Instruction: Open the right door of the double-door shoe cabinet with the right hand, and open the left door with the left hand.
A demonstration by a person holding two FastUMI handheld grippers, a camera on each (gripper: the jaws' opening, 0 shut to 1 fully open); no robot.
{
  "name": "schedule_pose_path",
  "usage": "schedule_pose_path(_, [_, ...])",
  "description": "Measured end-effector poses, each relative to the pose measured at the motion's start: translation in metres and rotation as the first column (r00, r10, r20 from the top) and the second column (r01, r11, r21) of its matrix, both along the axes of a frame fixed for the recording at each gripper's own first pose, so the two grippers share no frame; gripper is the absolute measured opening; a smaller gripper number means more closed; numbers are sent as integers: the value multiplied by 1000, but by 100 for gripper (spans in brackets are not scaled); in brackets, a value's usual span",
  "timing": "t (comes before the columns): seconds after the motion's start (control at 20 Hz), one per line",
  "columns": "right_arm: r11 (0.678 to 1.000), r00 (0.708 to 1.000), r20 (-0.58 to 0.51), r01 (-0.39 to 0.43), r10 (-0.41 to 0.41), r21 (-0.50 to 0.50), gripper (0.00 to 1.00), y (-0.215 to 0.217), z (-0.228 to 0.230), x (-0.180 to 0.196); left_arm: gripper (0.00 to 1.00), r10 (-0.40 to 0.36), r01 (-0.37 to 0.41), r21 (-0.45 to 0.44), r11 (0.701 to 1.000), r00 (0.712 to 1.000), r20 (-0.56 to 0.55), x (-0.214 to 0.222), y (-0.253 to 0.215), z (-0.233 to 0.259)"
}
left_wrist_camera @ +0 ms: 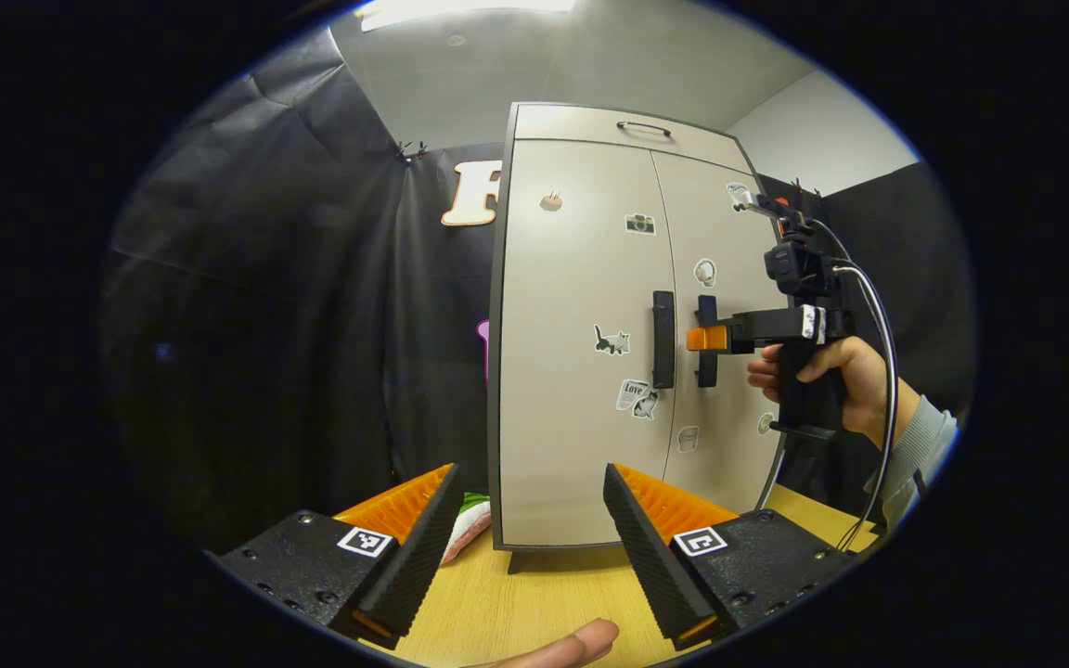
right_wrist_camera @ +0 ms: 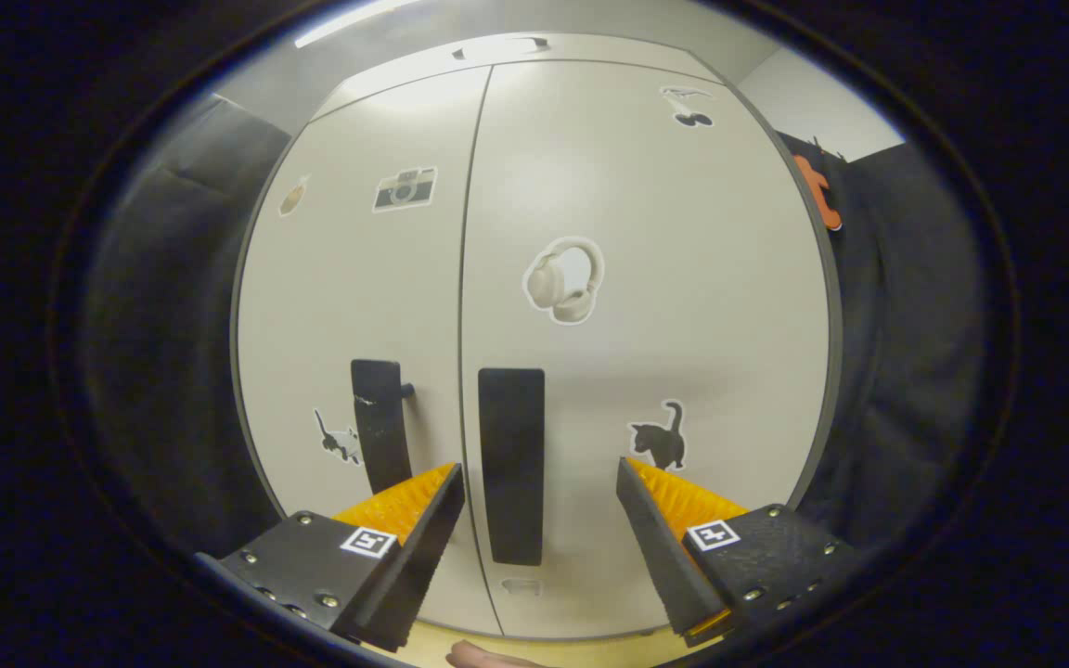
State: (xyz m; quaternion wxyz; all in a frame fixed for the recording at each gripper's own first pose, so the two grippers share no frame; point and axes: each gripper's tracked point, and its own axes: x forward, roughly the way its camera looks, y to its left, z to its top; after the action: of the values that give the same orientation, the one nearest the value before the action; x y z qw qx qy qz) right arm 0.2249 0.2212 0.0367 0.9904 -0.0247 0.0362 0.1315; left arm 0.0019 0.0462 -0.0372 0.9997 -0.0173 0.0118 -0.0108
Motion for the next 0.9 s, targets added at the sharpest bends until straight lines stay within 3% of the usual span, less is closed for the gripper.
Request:
schedule_pose_path(0.15, [999,999,8,44,-44,-29,94,4,0,10,95,4,-4,-3,1000,1000,2,0,4,-2])
schedule_pose_path(0.25, [994,994,12,107,-108,14,84,-4,2,10,95,2,-2,-9,1000,1000,0,0,4,-4])
schedule_pose_path(0.3, [993,994,8,112,-113,42,64,-2,3,13,95,3,-3,-12,1000,1000,-5,0,4,-6])
schedule_pose_path(0.45, [993,995,-3,105,-105,56,61,-1,2,11,95,4,-4,-9,1000,1000,-14,-1,3,-8])
schedule_pose_path(0.5, [993,995,-6,102,-102,59,53,1,1,10,95,5,-5,-8,1000,1000,-14,-3,3,-8])
schedule_pose_path(0.55, [995,997,-26,75,-73,69,52,9,-4,12,95,5,-6,-8,1000,1000,-12,-4,4,-7])
schedule_pose_path(0.65, [996,996,-25,82,-81,39,24,10,-3,14,95,13,-13,-6,1000,1000,-8,-6,6,-6])
schedule_pose_path(0.9, [999,999,-46,12,-10,49,24,9,-1,1,94,32,-32,-5,999,999,-2,-9,8,-1])
